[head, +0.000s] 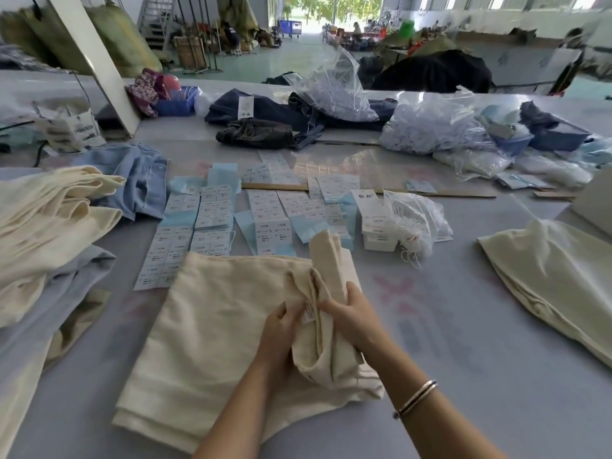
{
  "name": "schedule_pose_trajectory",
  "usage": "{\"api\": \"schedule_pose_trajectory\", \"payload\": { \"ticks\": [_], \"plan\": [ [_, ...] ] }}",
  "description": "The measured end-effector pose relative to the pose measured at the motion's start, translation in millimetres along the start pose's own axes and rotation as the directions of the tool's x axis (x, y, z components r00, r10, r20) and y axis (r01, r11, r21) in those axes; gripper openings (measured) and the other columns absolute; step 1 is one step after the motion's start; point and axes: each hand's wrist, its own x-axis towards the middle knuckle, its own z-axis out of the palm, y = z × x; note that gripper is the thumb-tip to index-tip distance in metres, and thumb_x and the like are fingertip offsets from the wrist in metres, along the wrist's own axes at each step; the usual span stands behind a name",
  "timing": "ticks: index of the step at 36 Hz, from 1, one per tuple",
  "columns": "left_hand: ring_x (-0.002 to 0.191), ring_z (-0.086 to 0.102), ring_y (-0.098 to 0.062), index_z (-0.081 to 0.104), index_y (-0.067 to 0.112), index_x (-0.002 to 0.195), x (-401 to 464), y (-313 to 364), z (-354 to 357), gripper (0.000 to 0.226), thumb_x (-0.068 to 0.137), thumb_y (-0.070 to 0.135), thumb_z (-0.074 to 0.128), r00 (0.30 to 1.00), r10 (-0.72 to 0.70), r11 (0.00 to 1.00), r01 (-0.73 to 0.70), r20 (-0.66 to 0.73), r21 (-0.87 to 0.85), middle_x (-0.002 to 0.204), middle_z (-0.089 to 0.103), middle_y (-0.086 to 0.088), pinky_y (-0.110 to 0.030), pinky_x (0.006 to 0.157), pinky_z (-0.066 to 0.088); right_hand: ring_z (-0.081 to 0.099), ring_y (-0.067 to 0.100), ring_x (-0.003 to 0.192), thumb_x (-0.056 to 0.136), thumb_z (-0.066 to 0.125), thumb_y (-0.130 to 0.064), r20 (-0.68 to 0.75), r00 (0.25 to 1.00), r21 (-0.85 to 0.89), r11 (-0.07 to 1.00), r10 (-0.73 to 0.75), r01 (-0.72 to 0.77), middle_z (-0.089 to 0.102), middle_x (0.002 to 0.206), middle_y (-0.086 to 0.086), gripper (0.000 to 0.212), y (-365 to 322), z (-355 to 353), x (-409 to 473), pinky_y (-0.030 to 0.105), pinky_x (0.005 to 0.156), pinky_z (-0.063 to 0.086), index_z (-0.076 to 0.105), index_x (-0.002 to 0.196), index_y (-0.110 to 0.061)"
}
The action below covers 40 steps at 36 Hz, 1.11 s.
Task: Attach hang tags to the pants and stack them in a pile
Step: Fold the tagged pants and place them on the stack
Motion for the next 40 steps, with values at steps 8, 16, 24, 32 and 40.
{"api": "schedule_pose_trajectory", "payload": {
  "ticks": [8, 16, 24, 32, 40],
  "plan": [
    [0.091, 0.07, -0.027, 0.075, 0.008, 0.092, -7.5, -5.7, -8.2, 0.028, 0.096, 0.015, 0.048, 0.996, 0.041, 0.998, -0.045, 0.081, 0.038, 0.097, 0.073, -0.018, -0.029, 0.071, 0.056, 0.043, 0.009, 0.061, 0.071, 0.068, -0.054, 0.017, 0.985, -0.582, 0.799, -0.171, 0.149, 0.044, 0.072, -0.01, 0.047, -15.8, -2.9, 0.3, 0.026, 0.047, 0.028, 0.031, 0.077, -0.026],
    [0.086, 0.065, -0.031, 0.072, -0.004, 0.095, -13.5, -4.4, -14.0, 0.036, 0.081, 0.026, 0.056, 0.988, -0.004, 0.996, 0.017, 0.157, -0.082, 0.094, 0.068, -0.026, -0.036, 0.076, 0.053, 0.061, 0.024, 0.082, 0.081, 0.066, -0.009, -0.033, 0.996, -0.104, 0.992, -0.079, 0.075, 0.066, 0.088, 0.009, 0.02, -10.0, -29.7, 13.0, 0.033, 0.071, 0.048, 0.062, 0.101, -0.006],
    [0.085, 0.065, -0.031, 0.07, -0.01, 0.101, -8.4, -6.5, -11.9, 0.04, 0.075, 0.016, 0.054, 0.966, -0.061, 0.986, 0.097, 0.253, -0.134, 0.097, 0.066, -0.029, -0.042, 0.069, 0.058, 0.067, 0.029, 0.081, 0.069, 0.067, -0.01, 0.236, 0.955, 0.519, 0.807, 0.181, -0.281, 0.067, 0.098, 0.021, 0.039, 26.2, -51.4, 20.2, 0.034, 0.068, 0.057, 0.063, 0.106, 0.004],
    [0.071, 0.068, -0.016, 0.077, 0.001, 0.089, -7.7, -12.3, -10.1, 0.021, 0.078, 0.009, 0.061, 0.964, -0.009, 0.989, 0.047, 0.265, -0.138, 0.079, 0.071, -0.013, -0.032, 0.067, 0.059, 0.054, 0.041, 0.111, 0.073, 0.065, -0.015, 0.284, 0.936, 0.486, 0.81, 0.209, -0.328, 0.055, 0.126, 0.032, 0.062, 35.5, -53.1, 31.0, 0.053, 0.108, 0.035, 0.051, 0.127, 0.011],
    [0.075, 0.069, -0.016, 0.077, 0.005, 0.087, -10.7, -6.8, -7.5, 0.042, 0.098, 0.007, 0.037, 0.98, -0.021, 0.983, 0.056, 0.199, -0.173, 0.084, 0.072, -0.012, -0.028, 0.062, 0.057, 0.07, 0.022, 0.075, 0.075, 0.066, -0.014, 0.303, 0.946, 0.56, 0.782, 0.115, -0.274, 0.071, 0.088, 0.012, 0.038, 43.7, -53.1, 26.9, 0.03, 0.062, 0.057, 0.06, 0.11, -0.002]
  ]
}}
